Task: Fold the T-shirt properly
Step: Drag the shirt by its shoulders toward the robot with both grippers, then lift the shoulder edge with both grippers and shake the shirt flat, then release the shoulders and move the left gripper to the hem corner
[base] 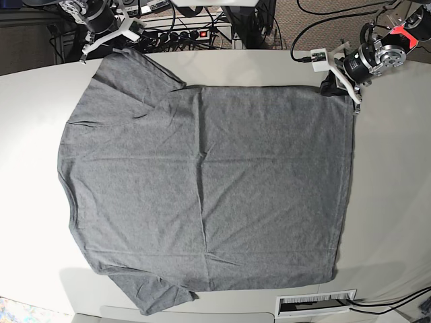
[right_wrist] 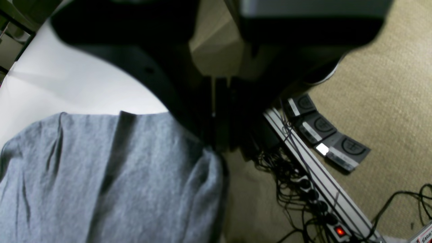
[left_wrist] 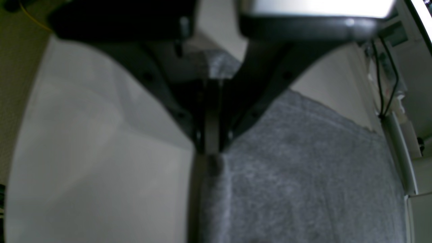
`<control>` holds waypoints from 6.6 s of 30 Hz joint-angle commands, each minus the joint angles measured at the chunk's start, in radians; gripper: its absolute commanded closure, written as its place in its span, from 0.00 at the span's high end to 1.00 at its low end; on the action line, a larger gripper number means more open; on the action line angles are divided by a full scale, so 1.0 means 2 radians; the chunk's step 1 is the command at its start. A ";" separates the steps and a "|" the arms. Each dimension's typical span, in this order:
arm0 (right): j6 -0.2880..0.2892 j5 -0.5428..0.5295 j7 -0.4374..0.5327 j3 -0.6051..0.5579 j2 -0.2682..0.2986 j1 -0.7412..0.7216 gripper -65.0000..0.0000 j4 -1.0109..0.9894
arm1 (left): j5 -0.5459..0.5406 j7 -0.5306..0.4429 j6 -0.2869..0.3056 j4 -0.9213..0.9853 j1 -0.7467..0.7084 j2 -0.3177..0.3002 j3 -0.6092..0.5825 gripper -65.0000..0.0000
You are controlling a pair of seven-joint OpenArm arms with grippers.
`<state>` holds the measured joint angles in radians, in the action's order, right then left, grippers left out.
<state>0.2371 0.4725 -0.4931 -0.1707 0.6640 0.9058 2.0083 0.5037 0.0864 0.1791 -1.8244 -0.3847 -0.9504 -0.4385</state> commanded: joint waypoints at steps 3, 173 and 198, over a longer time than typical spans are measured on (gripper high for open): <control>-0.004 0.004 -0.015 -0.017 0.005 0.003 0.00 0.009 | -0.003 0.001 0.001 -0.004 -0.007 -0.008 0.001 0.00; -0.002 -0.316 -0.224 -0.050 -0.019 -0.503 0.02 -0.161 | -0.057 0.065 -0.104 0.049 0.116 0.143 0.001 0.02; 0.057 -0.510 -0.329 0.043 -0.019 -0.446 0.00 -0.222 | -0.252 0.272 0.155 0.035 0.134 0.143 0.001 0.00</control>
<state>0.3416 -0.5545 -1.1069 -0.0872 0.6102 0.0143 1.5597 0.0227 0.5552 0.4229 -1.7672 -0.0956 -0.6544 -0.4236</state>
